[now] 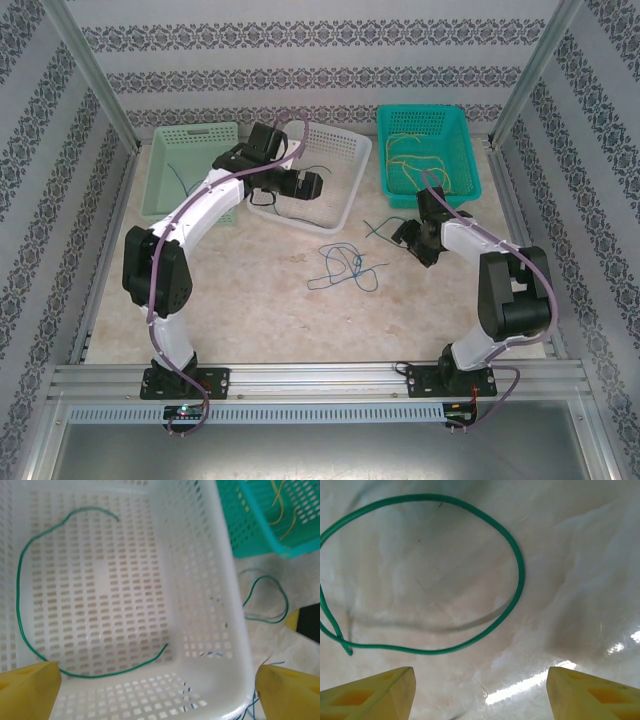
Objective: Untangle the cables
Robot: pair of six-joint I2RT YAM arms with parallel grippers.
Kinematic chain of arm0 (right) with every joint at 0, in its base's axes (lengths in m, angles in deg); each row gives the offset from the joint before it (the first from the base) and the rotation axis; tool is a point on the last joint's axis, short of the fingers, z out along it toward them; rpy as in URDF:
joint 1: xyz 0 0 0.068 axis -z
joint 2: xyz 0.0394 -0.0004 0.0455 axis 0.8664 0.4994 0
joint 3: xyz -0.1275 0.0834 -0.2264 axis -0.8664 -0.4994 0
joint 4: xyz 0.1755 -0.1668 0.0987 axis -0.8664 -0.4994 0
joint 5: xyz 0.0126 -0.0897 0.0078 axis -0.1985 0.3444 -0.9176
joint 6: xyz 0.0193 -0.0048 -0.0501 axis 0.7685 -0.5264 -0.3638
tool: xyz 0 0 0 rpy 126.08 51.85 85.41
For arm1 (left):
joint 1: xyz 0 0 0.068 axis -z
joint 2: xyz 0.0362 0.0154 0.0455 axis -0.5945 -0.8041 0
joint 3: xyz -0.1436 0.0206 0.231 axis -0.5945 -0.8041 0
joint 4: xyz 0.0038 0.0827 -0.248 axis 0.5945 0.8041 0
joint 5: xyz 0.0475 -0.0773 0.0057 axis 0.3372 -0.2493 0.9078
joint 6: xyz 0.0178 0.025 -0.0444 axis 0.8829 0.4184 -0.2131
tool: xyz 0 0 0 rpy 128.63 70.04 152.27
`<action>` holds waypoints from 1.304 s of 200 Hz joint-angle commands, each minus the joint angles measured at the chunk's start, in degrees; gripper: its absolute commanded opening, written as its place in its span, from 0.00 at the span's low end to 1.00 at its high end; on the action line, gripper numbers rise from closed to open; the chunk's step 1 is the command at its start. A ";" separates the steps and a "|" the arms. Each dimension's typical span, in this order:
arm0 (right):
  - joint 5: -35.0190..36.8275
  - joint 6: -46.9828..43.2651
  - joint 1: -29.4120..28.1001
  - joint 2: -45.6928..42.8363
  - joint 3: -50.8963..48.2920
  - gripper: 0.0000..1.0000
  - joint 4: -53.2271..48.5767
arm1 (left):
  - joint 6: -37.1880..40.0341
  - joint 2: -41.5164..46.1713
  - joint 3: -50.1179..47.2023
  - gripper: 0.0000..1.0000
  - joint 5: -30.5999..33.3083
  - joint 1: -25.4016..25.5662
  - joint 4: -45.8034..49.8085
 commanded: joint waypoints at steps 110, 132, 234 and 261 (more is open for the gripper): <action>5.16 0.55 -2.17 14.77 14.27 0.30 -12.76 | -2.12 15.08 -13.96 1.00 -0.89 -4.93 -11.30; 5.45 -1.06 -2.90 15.72 15.64 0.14 -14.72 | -2.30 16.80 -14.74 1.00 -0.60 -5.23 -11.96; 11.04 1.87 -3.24 -6.97 3.64 0.00 -10.58 | -2.11 18.18 -17.50 1.00 -6.63 -4.54 -14.42; 12.22 3.65 -3.56 -15.60 3.65 0.00 -8.86 | -1.95 17.51 -18.56 1.00 -6.68 -3.40 -15.31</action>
